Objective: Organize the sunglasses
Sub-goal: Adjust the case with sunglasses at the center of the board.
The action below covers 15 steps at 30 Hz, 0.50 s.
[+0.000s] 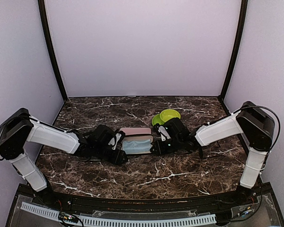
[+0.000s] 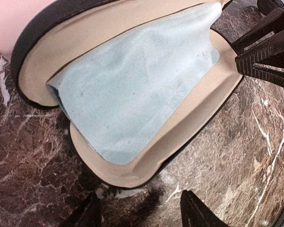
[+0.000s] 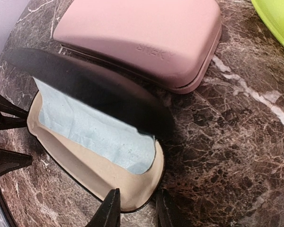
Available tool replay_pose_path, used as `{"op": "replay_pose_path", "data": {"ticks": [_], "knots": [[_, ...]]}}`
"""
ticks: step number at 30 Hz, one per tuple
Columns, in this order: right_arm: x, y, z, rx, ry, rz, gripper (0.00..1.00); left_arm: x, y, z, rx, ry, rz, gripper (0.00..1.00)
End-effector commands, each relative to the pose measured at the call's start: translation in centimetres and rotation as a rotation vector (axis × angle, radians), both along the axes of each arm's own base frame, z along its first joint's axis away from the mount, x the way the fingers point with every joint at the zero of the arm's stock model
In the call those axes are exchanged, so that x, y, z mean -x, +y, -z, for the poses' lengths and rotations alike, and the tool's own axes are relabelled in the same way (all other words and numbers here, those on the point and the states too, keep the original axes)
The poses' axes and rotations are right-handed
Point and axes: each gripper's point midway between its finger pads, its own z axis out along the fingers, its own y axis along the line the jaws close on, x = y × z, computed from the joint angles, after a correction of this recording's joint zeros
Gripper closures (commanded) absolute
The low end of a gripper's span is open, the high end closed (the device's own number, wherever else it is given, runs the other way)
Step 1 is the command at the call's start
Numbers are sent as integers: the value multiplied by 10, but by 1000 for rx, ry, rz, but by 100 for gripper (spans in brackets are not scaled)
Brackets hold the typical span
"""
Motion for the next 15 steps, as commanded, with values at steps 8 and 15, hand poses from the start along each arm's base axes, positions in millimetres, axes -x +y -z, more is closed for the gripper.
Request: {"op": "replay_pose_path", "data": {"ticks": [8,15], "knots": [[-7,6,-2,-9,-22,15,73,-18,-5,-6,-42,-60,-20,43],[-14,13,-2,-11,-33,11,73,-27,-13,-1,-60,-53,-22,45]]}}
